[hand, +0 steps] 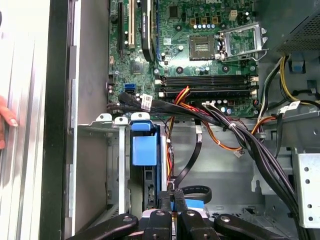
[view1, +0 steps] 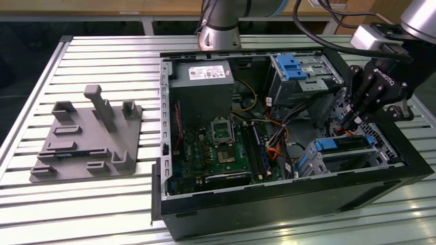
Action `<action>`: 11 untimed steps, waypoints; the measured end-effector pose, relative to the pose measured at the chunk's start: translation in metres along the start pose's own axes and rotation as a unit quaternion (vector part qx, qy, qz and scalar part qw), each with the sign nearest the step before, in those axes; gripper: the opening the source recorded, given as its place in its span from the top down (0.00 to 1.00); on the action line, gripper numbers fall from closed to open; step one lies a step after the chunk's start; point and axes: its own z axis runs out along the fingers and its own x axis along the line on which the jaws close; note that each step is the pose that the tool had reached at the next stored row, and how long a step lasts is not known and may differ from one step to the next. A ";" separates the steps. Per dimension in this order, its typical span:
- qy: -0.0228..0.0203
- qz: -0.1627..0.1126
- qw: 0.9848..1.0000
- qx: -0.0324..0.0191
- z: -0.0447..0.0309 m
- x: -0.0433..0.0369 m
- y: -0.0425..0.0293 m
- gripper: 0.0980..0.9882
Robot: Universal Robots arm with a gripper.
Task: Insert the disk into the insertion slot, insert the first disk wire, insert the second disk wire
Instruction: 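Insert the second disk wire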
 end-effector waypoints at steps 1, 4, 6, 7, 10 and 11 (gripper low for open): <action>0.000 0.000 1.000 0.001 0.0002 0.0000 0.0013 0.95; 0.000 0.000 1.000 0.002 0.0004 0.0012 0.0028 0.95; 0.000 0.000 1.000 0.003 0.0006 0.0029 0.0028 0.95; 0.000 0.000 1.000 0.003 0.0006 0.0042 0.0028 0.95; 0.000 0.000 1.000 0.003 0.0009 0.0083 0.0028 0.95; 0.000 0.000 1.000 0.003 0.0010 0.0095 0.0027 0.95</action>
